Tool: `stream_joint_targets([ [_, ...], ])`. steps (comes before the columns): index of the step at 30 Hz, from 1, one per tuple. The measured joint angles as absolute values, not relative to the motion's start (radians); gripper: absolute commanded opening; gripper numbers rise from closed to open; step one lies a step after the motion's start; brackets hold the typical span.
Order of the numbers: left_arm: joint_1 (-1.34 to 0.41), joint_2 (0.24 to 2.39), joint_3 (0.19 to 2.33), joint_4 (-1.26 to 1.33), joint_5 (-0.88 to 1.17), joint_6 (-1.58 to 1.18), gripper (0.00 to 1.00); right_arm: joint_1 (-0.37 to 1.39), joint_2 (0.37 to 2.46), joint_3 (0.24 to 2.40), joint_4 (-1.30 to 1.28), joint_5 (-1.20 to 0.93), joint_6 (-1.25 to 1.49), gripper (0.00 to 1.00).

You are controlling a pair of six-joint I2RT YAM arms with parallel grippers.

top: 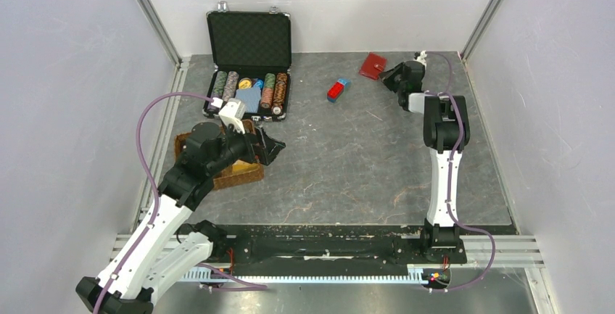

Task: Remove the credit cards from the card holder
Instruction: Move the card holder to the center of the board.

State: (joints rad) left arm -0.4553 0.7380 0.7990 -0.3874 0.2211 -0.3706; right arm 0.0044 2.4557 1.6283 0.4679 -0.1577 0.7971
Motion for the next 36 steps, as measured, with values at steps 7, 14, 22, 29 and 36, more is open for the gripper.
stream_joint_targets([
  [7, -0.455, 0.73, 0.799, -0.387, 0.224, -0.379, 1.0, 0.004, 2.321, 1.505, 0.335, -0.16, 0.696, 0.0],
  [14, -0.455, 0.723, 0.799, -0.387, 0.238, -0.379, 1.0, 0.007, 2.11, 1.269, 0.222, -0.148, 0.558, 0.0],
  [22, -0.455, 0.706, 0.799, -0.387, 0.237, -0.379, 1.0, 0.076, 1.766, 0.876, 0.148, -0.105, 0.416, 0.0],
  [29, -0.455, 0.705, 0.799, -0.387, 0.237, -0.379, 1.0, 0.253, 1.476, 0.6, 0.081, -0.092, 0.35, 0.0],
  [36, -0.455, 0.725, 0.799, -0.387, 0.237, -0.379, 1.0, 0.43, 1.169, 0.368, -0.009, -0.08, 0.351, 0.01],
])
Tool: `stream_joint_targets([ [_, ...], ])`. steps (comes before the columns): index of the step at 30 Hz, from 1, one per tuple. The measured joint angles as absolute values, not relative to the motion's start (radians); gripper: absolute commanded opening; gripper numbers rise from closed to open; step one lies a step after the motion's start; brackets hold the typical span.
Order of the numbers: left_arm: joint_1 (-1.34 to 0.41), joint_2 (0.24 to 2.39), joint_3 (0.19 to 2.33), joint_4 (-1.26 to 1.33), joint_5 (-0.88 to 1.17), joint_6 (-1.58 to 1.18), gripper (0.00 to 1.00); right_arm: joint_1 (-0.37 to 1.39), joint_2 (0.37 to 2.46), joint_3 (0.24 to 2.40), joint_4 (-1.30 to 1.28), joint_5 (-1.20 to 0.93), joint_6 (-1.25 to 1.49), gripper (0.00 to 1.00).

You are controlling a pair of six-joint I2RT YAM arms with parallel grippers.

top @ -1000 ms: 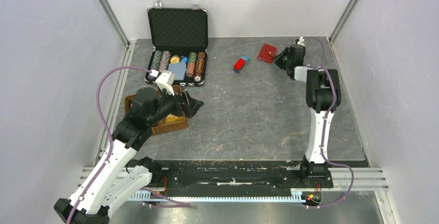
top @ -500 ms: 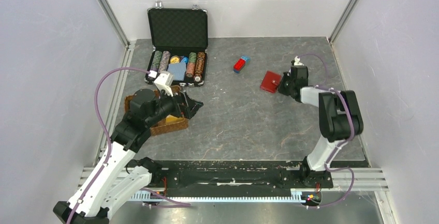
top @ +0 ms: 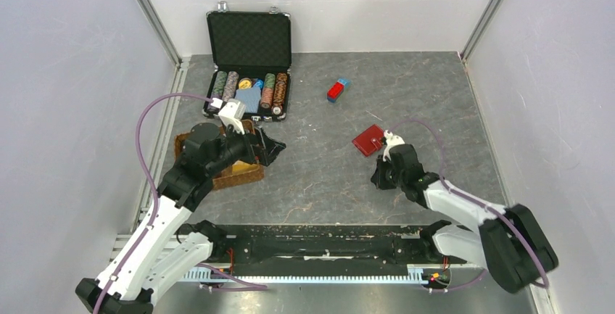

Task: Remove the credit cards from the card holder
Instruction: Move the card holder to the center of the board.

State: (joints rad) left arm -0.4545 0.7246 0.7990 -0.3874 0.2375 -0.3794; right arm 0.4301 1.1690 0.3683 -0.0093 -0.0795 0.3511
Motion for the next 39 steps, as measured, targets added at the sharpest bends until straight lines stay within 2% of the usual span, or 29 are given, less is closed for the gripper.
stream_joint_targets([
  [6, -0.455, 0.744, 0.799, -0.388, 0.237, -0.379, 1.0, 0.471, 0.948, 0.323, -0.135, 0.02, 0.397, 0.33],
  [8, -0.455, 0.743, 0.799, -0.388, 0.237, -0.379, 1.0, 0.471, 0.926, 0.346, -0.152, 0.085, 0.395, 0.39],
  [12, -0.455, 0.741, 0.799, -0.388, 0.234, -0.379, 1.0, 0.47, 1.014, 0.47, -0.15, 0.204, 0.346, 0.44],
  [16, -0.455, 0.737, 0.799, -0.388, 0.22, -0.379, 1.0, 0.469, 1.195, 0.641, -0.125, 0.292, 0.267, 0.45],
  [22, -0.455, 0.732, 0.799, -0.389, 0.212, -0.379, 1.0, 0.467, 1.404, 0.8, -0.104, 0.323, 0.179, 0.47],
  [31, -0.455, 0.731, 0.799, -0.389, 0.213, -0.379, 1.0, 0.426, 1.64, 0.931, -0.099, 0.326, 0.148, 0.8],
  [39, -0.455, 0.736, 0.799, -0.388, 0.217, -0.379, 1.0, 0.329, 1.768, 1.007, -0.083, 0.262, 0.169, 0.79],
])
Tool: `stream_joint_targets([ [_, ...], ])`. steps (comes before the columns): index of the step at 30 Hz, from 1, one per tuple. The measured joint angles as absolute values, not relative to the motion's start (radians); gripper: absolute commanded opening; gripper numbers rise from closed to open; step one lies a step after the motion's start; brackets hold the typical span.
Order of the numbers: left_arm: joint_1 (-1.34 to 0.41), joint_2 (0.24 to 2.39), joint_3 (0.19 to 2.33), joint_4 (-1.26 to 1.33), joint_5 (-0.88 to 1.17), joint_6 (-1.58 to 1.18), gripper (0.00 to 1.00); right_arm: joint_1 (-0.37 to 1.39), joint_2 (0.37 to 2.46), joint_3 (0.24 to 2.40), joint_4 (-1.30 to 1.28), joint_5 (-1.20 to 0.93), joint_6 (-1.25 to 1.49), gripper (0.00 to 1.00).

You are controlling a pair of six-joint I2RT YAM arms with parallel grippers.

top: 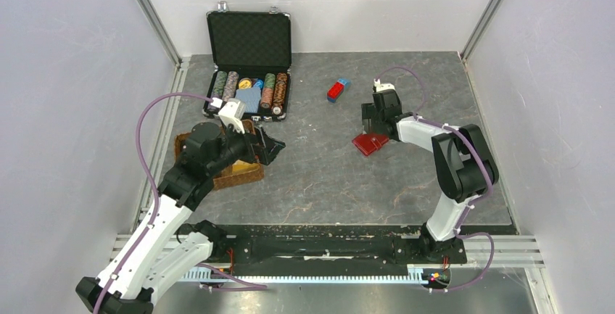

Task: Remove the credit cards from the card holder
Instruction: Move the card holder to the center of the board.

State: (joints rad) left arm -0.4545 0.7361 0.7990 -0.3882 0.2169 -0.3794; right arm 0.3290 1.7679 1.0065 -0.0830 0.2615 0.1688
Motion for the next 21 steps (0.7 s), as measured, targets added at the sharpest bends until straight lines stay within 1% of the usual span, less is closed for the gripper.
stream_joint_targets([
  [8, -0.455, 0.738, 0.799, -0.388, 0.216, -0.379, 1.0, 0.311, 1.814, 1.01, -0.038, 0.086, 0.133, 0.71],
  [12, -0.455, 0.738, 0.799, -0.388, 0.216, -0.379, 1.0, 0.325, 1.814, 0.99, 0.01, -0.002, 0.083, 0.69],
  [17, -0.455, 0.738, 0.799, -0.388, 0.216, -0.379, 1.0, 0.398, 1.801, 0.948, 0.069, -0.058, 0.032, 0.67],
  [21, -0.455, 0.738, 0.799, -0.389, 0.215, -0.379, 1.0, 0.49, 1.751, 0.87, 0.113, -0.093, 0.004, 0.67],
])
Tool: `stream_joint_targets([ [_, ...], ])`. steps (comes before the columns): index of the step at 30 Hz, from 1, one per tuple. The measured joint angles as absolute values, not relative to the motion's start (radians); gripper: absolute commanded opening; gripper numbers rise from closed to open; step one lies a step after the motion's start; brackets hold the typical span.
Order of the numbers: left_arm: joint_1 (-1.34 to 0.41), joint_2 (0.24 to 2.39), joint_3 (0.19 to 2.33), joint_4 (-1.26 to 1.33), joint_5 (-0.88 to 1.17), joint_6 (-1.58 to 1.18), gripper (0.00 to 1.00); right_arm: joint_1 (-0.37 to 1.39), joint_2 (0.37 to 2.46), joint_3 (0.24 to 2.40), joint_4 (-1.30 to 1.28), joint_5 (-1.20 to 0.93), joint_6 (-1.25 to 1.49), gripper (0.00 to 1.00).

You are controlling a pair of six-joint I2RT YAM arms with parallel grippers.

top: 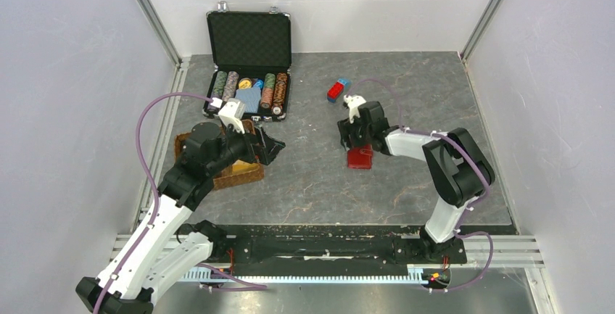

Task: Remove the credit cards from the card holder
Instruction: Move the card holder to the center of the board.

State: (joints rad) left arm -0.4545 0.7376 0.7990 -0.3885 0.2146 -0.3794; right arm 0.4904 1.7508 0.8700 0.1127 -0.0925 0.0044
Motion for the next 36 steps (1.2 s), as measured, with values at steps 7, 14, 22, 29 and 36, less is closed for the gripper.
stream_joint_targets([
  [7, -0.455, 0.74, 0.799, -0.389, 0.212, -0.379, 1.0, 0.611, 1.669, 0.774, 0.122, -0.107, -0.042, 0.65],
  [14, -0.455, 0.749, 0.799, -0.389, 0.213, -0.379, 1.0, 0.637, 1.559, 0.726, 0.031, -0.077, 0.012, 0.64],
  [22, -0.455, 0.768, 0.799, -0.391, 0.213, -0.379, 1.0, 0.642, 1.319, 0.686, -0.082, 0.056, 0.16, 0.46],
  [29, -0.455, 0.768, 0.799, -0.391, 0.213, -0.379, 1.0, 0.664, 1.247, 0.627, -0.181, 0.147, 0.259, 0.4],
  [36, -0.455, 0.767, 0.799, -0.391, 0.214, -0.379, 1.0, 0.701, 1.251, 0.617, -0.216, 0.19, 0.308, 0.4],
])
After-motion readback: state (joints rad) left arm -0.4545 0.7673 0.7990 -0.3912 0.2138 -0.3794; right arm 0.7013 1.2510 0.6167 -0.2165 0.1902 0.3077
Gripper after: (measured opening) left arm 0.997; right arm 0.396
